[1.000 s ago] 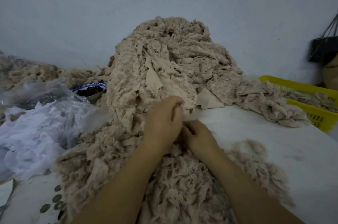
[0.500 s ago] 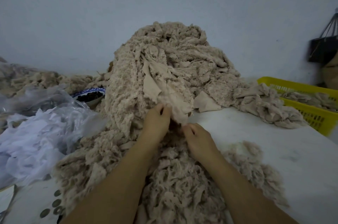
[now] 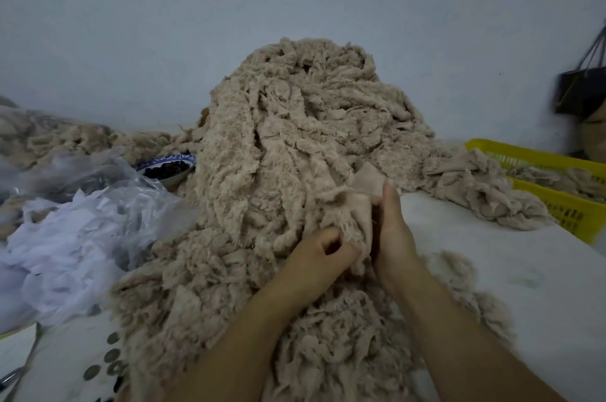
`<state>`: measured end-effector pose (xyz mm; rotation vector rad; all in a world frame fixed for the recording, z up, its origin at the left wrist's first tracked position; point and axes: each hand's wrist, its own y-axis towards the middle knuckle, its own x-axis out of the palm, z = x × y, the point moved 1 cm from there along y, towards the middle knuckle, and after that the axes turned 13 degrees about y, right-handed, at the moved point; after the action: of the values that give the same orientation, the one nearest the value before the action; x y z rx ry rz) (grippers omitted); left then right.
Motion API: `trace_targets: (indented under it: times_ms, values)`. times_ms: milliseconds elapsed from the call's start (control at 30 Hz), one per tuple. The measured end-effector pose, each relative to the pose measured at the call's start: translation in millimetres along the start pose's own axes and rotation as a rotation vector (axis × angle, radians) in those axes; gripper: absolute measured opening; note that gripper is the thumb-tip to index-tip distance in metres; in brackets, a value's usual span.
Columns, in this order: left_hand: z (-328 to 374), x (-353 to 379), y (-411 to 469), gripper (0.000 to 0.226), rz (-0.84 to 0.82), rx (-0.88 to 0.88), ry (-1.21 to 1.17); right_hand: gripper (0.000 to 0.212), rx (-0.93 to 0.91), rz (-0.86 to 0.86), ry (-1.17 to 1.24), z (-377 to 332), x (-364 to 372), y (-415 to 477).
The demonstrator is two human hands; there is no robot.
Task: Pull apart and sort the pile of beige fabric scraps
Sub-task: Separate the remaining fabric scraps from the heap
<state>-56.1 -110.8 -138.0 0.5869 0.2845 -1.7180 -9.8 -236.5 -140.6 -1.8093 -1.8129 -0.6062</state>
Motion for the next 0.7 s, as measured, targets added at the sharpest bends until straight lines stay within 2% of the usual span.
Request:
trace_targets:
  times_ms: [67,133,200,233,300,367,467,533,633,667,700]
  values:
    - [-4,-1,1,0.037,0.082,0.012,0.001,0.073,-0.033,-0.022,-0.043,0,2,2]
    - [-8,-2,2,0.029,0.139,0.009,-0.033,0.051,-0.085,-0.12,-0.337,4,0,1]
    - [-9,-2,1,0.025,0.159,0.022,-0.1,0.033,-0.155,-0.086,-0.58,10,-5,3]
    - [-10,-1,0,0.027,0.161,0.034,-0.127,0.029,-0.177,-0.021,-0.563,12,-8,4]
    - [-14,-1,1,0.033,0.178,0.039,-0.147,0.026,-0.152,0.087,-0.311,11,-8,6]
    - [-16,-3,1,0.032,0.175,0.052,-0.178,0.027,-0.105,0.107,-0.097,8,-5,6]
    - [-15,-3,3,0.022,0.175,0.023,-0.281,0.025,-0.067,0.103,0.02,5,-3,5]
    - [-15,-2,1,0.029,0.149,0.031,-0.321,0.027,-0.079,0.038,-0.018,1,0,2]
    - [-12,-3,3,0.061,0.2,0.0,-0.258,0.022,-0.156,-0.073,-0.273,6,3,-3]
    - [-12,-2,3,0.059,0.224,0.004,-0.232,0.02,-0.183,-0.102,-0.363,7,6,-7]
    - [-11,-2,4,0.049,0.243,0.012,-0.213,0.026,-0.21,-0.116,-0.431,10,4,-7]
